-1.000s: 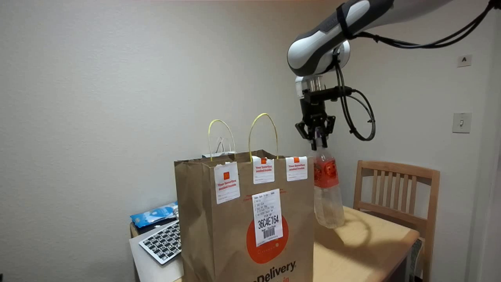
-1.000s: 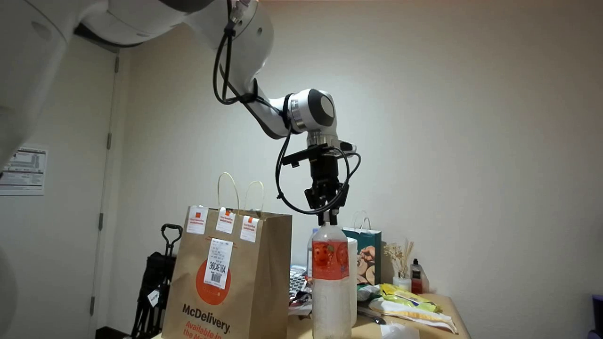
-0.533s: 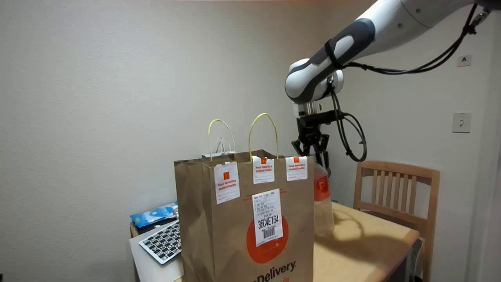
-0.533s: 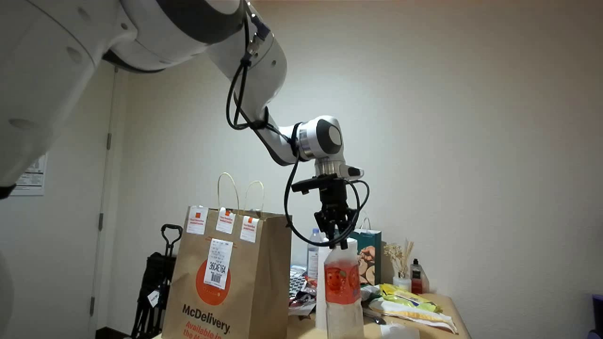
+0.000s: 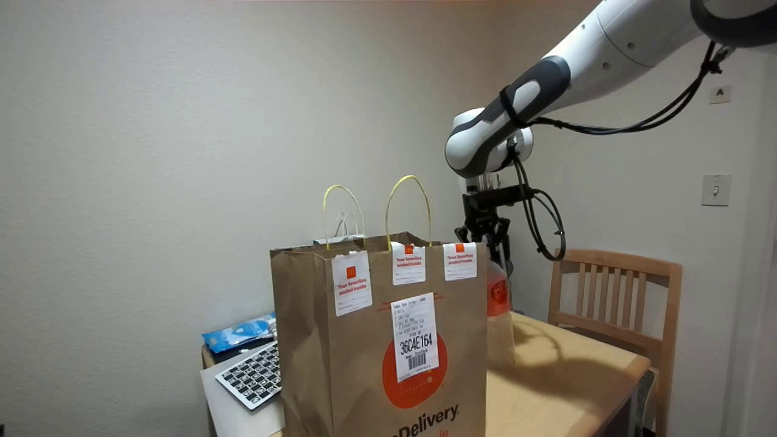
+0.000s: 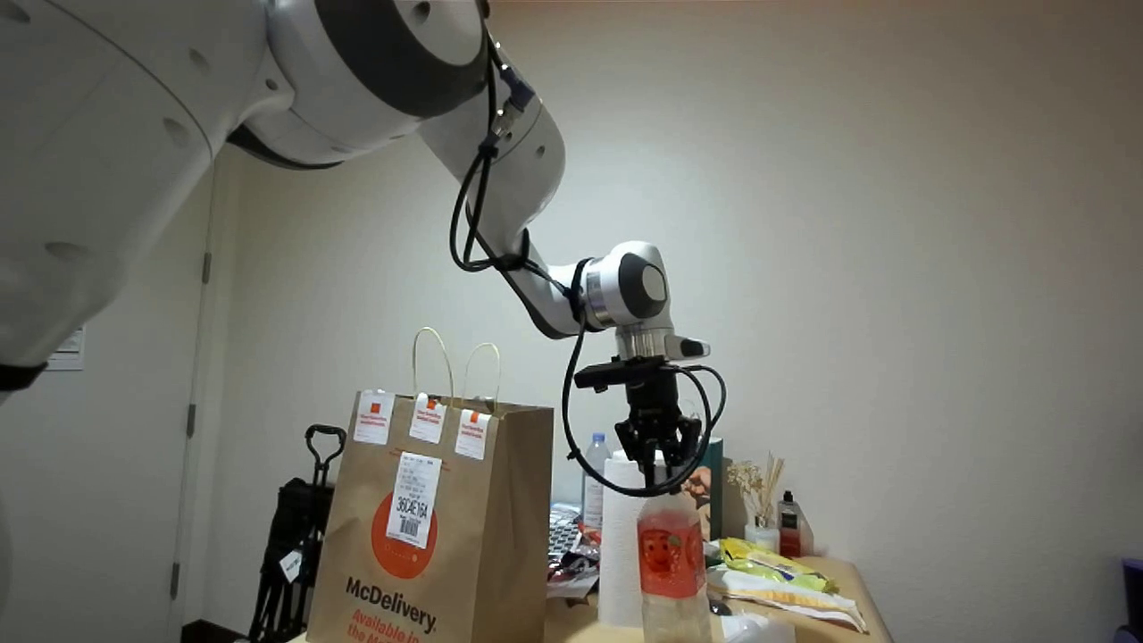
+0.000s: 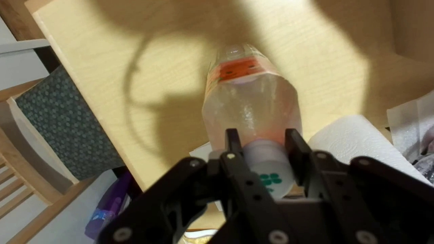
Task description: Put the bottle in the paper bag and then remove it and put it back on the table
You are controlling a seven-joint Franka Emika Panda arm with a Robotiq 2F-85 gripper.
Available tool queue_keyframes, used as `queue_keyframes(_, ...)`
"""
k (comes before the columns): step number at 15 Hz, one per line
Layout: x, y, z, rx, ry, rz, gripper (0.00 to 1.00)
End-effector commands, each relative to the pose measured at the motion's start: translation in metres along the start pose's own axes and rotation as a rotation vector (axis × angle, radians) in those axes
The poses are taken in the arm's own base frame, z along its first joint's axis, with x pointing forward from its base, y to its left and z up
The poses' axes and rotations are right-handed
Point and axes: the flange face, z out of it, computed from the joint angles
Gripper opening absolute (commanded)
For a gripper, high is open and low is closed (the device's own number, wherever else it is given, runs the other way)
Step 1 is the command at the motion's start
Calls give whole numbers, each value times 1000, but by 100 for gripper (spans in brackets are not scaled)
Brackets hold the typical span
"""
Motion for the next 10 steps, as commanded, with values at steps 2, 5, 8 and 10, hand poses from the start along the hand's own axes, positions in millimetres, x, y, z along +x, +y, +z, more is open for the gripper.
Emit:
queue_keyframes(2, 4, 11, 19, 55, -14, -78, 13)
queue_keyframes(5, 5, 18, 21, 71, -31, -103, 21)
queue_keyframes(8, 6, 23, 22, 80, -38, -113, 67)
queue_keyframes(10, 7, 25, 23, 74, -44, -118, 80)
